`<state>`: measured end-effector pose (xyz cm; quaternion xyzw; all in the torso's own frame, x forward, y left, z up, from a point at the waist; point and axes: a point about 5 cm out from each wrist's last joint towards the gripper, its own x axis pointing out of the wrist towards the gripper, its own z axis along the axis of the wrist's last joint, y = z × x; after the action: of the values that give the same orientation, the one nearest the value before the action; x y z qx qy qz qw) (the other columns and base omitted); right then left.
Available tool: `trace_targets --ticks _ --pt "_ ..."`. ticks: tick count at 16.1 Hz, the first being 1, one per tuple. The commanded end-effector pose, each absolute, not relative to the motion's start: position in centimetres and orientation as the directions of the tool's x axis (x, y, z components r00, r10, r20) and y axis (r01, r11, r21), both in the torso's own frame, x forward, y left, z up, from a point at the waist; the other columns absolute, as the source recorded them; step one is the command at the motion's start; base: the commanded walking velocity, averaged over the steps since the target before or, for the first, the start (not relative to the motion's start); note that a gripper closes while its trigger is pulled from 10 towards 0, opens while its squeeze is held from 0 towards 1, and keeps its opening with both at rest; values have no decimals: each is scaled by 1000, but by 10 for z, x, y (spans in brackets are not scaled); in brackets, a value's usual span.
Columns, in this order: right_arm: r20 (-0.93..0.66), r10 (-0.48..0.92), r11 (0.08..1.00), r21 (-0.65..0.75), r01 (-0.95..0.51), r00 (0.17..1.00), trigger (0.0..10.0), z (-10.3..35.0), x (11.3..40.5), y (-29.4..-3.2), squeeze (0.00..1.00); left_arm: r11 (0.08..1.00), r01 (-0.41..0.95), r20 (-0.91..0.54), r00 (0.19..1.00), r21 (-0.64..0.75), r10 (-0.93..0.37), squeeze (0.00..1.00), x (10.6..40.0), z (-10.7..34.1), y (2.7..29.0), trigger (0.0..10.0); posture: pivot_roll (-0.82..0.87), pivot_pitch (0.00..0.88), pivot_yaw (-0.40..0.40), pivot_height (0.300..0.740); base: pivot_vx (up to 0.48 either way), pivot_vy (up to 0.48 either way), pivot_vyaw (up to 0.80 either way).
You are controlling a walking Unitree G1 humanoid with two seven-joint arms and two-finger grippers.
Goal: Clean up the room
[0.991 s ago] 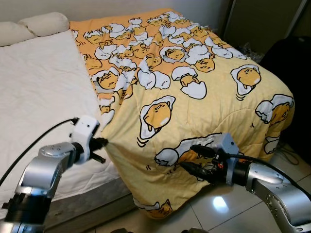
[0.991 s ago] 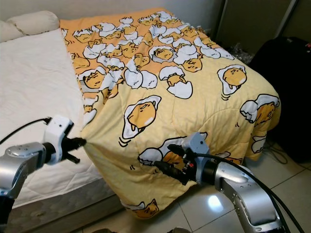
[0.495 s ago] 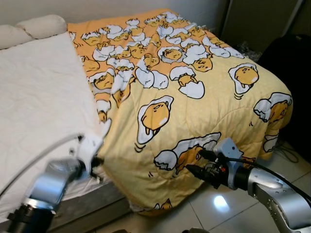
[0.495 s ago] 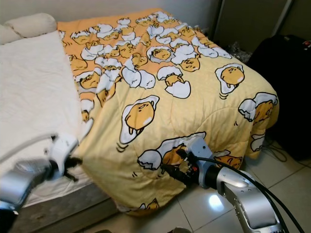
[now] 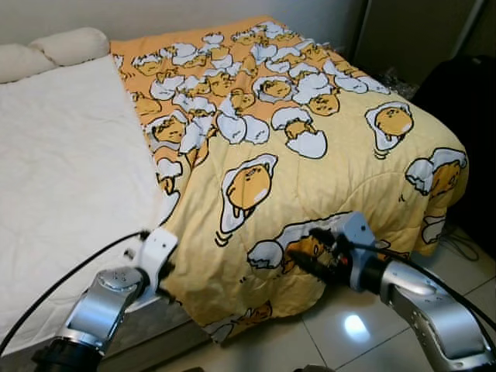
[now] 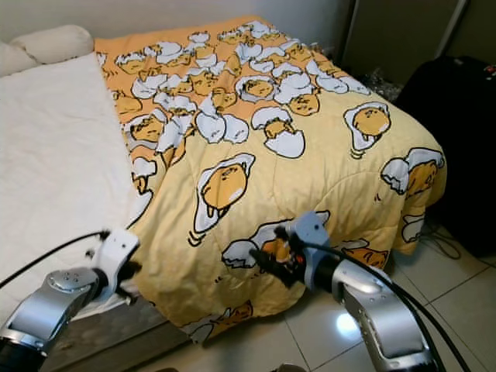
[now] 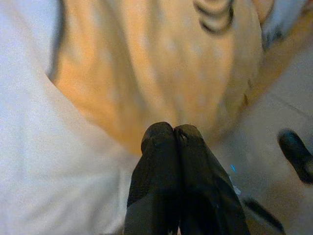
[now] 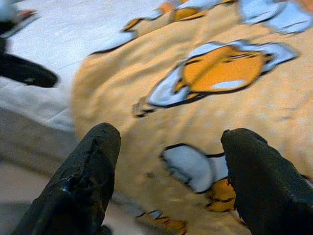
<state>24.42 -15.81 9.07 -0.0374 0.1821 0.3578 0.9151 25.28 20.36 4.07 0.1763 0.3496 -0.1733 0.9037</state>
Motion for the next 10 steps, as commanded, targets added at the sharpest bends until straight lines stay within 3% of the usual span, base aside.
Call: trace_targets --ticks 1,2,3,5,6,7,10 --pt "-349 604 770 25 -637 716 10000 93 249 -163 0 889 404 -643 744 217 -182 0 255 46 205 10000 -165 0 91 740 0 0 0" --pt "-332 561 806 12 -592 758 10000 91 254 -163 0 925 347 -530 820 157 -217 1000 261 58 197 10000 -156 0 84 740 0 0 0" --pt "-307 501 851 4 -525 809 10000 90 259 -164 0 953 286 -418 881 96 -222 1000 266 73 192 10000 -146 0 75 740 0 0 0" --pt "-276 340 935 -4 -355 899 10000 85 268 -166 0 973 186 -255 956 138 -147 1000 271 99 190 10000 -102 0 49 740 0 0 0" --pt "-253 266 961 -2 -276 930 10000 84 271 -167 0 974 152 -212 971 170 -115 835 272 107 189 10000 -95 0 46 740 0 0 0" --pt "-225 225 973 10 -229 948 10000 86 274 -164 0 975 122 -180 980 183 -89 737 272 114 189 10000 -89 0 40 740 0 0 0" --pt "-177 226 974 47 -221 958 10000 90 283 -150 0 981 77 -151 987 177 -50 741 272 119 190 10000 -65 0 13 740 0 -190 0"
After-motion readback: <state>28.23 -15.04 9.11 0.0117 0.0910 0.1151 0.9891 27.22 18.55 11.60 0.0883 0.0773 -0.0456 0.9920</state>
